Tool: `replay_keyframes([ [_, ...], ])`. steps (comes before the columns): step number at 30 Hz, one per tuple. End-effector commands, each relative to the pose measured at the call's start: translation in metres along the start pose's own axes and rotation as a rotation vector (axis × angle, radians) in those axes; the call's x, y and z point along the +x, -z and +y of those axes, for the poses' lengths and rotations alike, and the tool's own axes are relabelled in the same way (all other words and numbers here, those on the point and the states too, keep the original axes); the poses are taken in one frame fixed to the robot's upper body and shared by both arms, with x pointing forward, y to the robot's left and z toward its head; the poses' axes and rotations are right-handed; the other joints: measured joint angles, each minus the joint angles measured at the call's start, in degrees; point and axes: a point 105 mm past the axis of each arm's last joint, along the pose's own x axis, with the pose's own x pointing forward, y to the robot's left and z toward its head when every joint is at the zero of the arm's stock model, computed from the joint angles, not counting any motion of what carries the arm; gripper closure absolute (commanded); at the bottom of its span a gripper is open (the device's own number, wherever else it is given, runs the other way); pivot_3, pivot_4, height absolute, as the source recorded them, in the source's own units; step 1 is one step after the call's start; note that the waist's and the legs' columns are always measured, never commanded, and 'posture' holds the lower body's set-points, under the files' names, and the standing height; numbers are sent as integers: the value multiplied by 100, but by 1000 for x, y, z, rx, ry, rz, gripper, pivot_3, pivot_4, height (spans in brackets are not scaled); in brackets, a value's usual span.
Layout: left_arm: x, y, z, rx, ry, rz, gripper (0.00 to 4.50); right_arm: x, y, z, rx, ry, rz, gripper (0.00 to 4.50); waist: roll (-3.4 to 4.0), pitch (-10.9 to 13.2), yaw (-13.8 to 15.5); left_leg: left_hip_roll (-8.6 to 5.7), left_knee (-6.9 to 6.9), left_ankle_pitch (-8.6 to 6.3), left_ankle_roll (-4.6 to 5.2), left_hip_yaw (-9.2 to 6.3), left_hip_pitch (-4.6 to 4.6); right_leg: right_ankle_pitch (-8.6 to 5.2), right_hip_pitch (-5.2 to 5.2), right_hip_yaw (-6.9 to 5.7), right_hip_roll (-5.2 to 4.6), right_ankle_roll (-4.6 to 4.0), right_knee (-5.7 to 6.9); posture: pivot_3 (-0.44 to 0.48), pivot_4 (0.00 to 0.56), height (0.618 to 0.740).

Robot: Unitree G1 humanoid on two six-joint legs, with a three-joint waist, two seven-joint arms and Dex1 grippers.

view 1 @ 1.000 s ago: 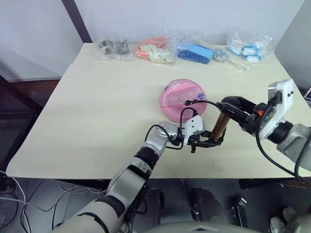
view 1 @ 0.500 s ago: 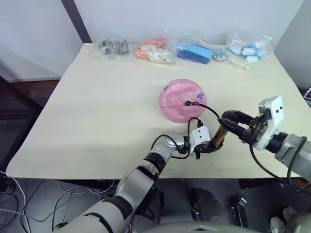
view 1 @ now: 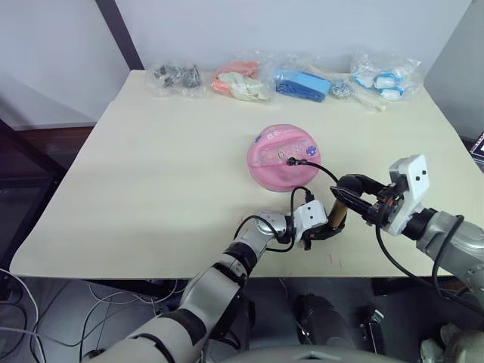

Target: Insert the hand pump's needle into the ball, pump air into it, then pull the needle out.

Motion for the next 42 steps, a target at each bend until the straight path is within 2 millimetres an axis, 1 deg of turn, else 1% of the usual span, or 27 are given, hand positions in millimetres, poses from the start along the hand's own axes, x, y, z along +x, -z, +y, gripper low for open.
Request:
replay_keyframes([
  [1, -4, 18, -6, -21, 3, 63, 3405, -3, -8, -2, -17, 11, -8, 2421, 0, 0, -1, 0, -1, 0, 0, 1, 3, 0, 2, 1, 0, -1, 0, 0, 150, 740],
  [7, -6, 24, -9, -12, 17, 87, 3405, -8, -37, 2, -60, 6, -76, 2421, -1, 1, -4, 0, -4, 0, 0, 2, 6, -7, 5, 3, -1, -11, 0, 0, 150, 740],
  [11, -7, 28, -11, -6, 26, 103, 3405, -17, -69, 4, -115, 6, -143, 2421, 2, 2, -15, 1, -4, 0, 0, 3, 5, -6, 3, 4, -2, -9, 0, 0, 150, 740],
  [13, -8, 29, -11, -3, 28, 111, 3405, -20, -81, 4, -134, 10, -164, 2421, -1, 3, -18, 1, -5, 0, 0, 1, 6, -4, 1, 8, -3, -5, 0, 0, 150, 740],
  [21, -10, 34, -12, 10, 36, 135, 3405, -31, -106, 4, -184, 20, -182, 2421, -1, 3, -18, 1, -10, 0, 0, 4, 1, -1, 0, 5, -5, -1, -2, 0, 150, 740],
  [23, -10, 35, -13, 14, 39, 140, 3405, -35, -113, 3, -191, 24, -190, 2421, -1, 3, -18, 2, -10, 0, 0, 4, 2, -8, 0, 4, -5, -13, -2, 0, 150, 740],
  [27, -10, 36, -14, 17, 44, 143, 3405, -40, -121, 2, -203, 30, -192, 2421, -2, 4, -17, 2, -11, 0, 0, 5, 0, -9, 0, 4, -6, -14, -3, 0, 150, 740],
  [32, -11, 37, -15, 21, 52, 147, 3405, -50, -143, 3, -204, 35, -231, 2421, -1, 4, -17, 4, -11, 0, 1, 5, -2, -9, -3, 6, -7, -14, -3, 0, 150, 740],
  [35, -11, 38, -16, 24, 55, 151, 3405, -52, -151, 5, -203, 38, -242, 2421, -1, 4, -18, 9, -10, 0, 1, 4, -6, -12, -5, 3, -8, -20, -4, 0, 150, 740],
  [37, -11, 38, -16, 26, 56, 153, 3405, -50, -151, 7, -198, 33, -236, 2421, -1, 3, -17, 10, -10, 0, 1, 5, -17, -12, -15, 5, -8, -21, -4, 0, 150, 740],
  [40, -11, 38, -16, 26, 55, 151, 3405, -40, -126, 6, -167, 31, -167, 2421, -5, 2, -14, 10, -10, 0, 1, 3, -23, -4, -18, 2, -8, -27, -6, 0, 150, 740],
  [42, -11, 38, -16, 26, 54, 150, 3405, -32, -105, 5, -127, 26, -127, 2421, -22, -11, -14, 10, -10, -1, 1, 1, -23, 8, -18, 1, -7, -24, -7, 0, 150, 740],
])
